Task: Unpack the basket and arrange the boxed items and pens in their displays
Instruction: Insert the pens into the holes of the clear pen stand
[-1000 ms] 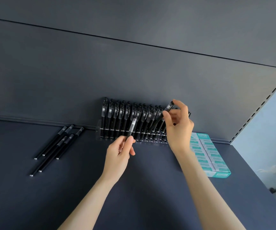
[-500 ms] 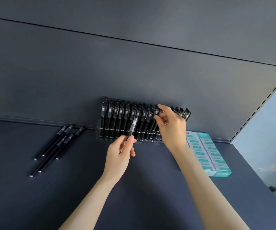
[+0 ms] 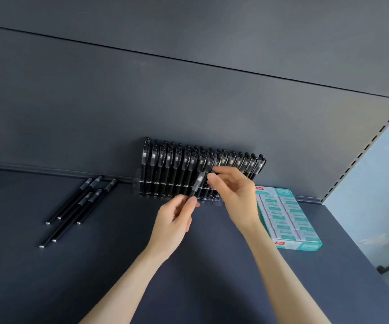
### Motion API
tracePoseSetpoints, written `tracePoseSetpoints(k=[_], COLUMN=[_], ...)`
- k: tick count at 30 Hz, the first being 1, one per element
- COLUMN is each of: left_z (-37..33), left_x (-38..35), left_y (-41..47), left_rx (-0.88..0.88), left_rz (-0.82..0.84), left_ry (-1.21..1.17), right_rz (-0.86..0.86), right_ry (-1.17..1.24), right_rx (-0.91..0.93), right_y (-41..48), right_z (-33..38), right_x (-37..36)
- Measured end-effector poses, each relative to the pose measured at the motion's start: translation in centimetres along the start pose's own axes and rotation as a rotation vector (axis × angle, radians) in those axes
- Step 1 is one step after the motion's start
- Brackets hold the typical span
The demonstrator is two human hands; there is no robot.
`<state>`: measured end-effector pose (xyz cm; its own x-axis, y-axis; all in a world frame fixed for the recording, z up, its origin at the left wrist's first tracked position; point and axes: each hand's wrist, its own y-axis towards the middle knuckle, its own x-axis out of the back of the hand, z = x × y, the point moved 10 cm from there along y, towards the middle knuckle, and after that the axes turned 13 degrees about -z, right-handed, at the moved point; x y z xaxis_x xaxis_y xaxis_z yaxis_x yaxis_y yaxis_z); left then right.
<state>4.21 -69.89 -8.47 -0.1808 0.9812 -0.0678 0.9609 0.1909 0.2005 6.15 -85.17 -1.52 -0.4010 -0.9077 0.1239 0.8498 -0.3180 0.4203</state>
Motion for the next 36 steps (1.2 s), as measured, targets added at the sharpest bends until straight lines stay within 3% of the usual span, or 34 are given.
tracePoseSetpoints(k=[2,6,10,20,22,24,26,28,33,36], left_z=[0.4,0.9,1.0,-0.5,-1.3,-1.9,-1.6,-0.5,2.1,2.9], left_x=[-0.9,-1.6,-0.2,0.0,0.9,3.4,6.0,7.7,8.2,8.3], left_y=[-0.4,-0.7,0.3,-0.6,-0.3,0.4,1.4,2.7,5.4,5.9], left_rx=[0.018,0.040,0.006,-0.161,-0.231,-0.250,-0.189,-0.082,0.061,0.054], left_rz=[0.060,0.129,0.052,-0.023,-0.118,-0.316,-0.499,-0.564,-0.449,-0.428], left_ry=[0.008,-0.002,0.064,0.197,0.263,0.309,0.344,0.386,0.365,0.368], right_rz=[0.094,-0.008,-0.140,-0.117,-0.178,-0.235,-0.288,-0.331,-0.374,-0.361], right_ry=[0.113,0.237,0.277,0.176,0.143,0.105,0.037,0.004,-0.056,-0.087], right_rx=[-0.095,-0.131,-0.120,-0.104,-0.066,-0.008,0.082,0.168,0.272,0.269], right_y=[-0.9,-1.0,-0.6,-0.8,-0.4,0.2,1.0,1.6,2.9,3.4], right_z=[-0.7,-1.4,-2.0,-1.8,-1.4,-0.7,0.4,1.6,2.5,1.8], right_x=[-0.8,0.6,2.4,1.9,2.8,3.8,4.5,5.1,5.2,4.7])
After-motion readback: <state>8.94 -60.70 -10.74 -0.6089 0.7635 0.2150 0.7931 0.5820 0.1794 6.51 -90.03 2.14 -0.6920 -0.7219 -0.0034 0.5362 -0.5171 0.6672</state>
